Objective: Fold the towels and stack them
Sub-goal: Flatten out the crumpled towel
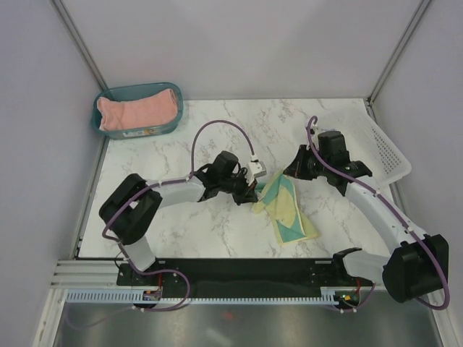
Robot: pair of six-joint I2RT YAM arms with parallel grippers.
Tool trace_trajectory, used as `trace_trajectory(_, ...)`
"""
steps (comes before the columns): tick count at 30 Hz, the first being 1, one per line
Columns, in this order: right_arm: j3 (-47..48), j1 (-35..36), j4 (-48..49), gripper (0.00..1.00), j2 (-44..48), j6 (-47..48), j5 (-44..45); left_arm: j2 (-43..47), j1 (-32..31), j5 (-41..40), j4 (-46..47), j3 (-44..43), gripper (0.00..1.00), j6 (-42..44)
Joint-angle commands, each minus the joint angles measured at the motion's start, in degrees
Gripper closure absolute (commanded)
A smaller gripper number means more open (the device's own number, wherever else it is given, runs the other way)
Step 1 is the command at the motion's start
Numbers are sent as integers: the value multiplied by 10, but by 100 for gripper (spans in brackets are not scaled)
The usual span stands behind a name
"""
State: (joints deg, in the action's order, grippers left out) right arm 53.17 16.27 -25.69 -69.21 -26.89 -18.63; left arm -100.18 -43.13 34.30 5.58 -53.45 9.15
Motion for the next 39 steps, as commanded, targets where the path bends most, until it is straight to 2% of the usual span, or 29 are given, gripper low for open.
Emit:
trace_trajectory(1, 16, -2, 13, 100, 35, 35, 9, 88, -2, -55, 5, -14, 98, -18)
trace_trajectory(3, 33, -3, 6, 100, 43, 33, 27, 139, -2, -112, -18, -30, 98, -11)
trace_trajectory(8, 107, 0, 5, 100, 37, 20, 28, 202, -1, -158, -135, -89, 98, 10)
trace_trajectory(12, 177, 5, 3, 100, 16, 25, 26, 269, -2, -230, -155, -95, 98, 22)
trace_trajectory(15, 211, 7, -14, 100, 3, 31, 23, 280, 0, -227, -191, -101, 98, 26)
trace_trajectory(18, 181, 8, -27, 100, 14, 33, 14, 261, 0, -170, -240, -97, 98, -14)
trace_trajectory(21, 110, 10, -28, 100, 48, 26, -6, 249, -1, -99, -245, -53, 98, -67)
trace_trajectory(26, -9, 10, 21, 100, 51, 14, 1, 183, 0, -130, -173, 11, 98, -84)
trace_trajectory(29, -31, 10, 56, 100, 8, 11, -3, 96, 0, -118, -163, -26, 98, -68)
trace_trajectory(31, -27, 10, 64, 100, -20, 21, 3, 62, 0, -74, -162, -60, 97, -57)
trace_trajectory(33, -20, 10, 67, 100, -36, 29, 11, 36, 1, -53, -151, -72, 86, -50)
trace_trajectory(35, -13, 10, 71, 100, -43, 31, 12, 33, 0, -51, -144, -68, 80, -40)
trace_trajectory(36, -13, 10, 73, 100, -46, 32, 11, 37, 0, -63, -144, -61, 69, -33)
trace_trajectory(37, -11, 10, 79, 100, -52, 30, 9, 39, 0, -66, -143, -58, 63, -28)
trace_trajectory(39, -12, 10, 86, 100, -61, 26, 4, 52, -1, -63, -145, -48, 57, -21)
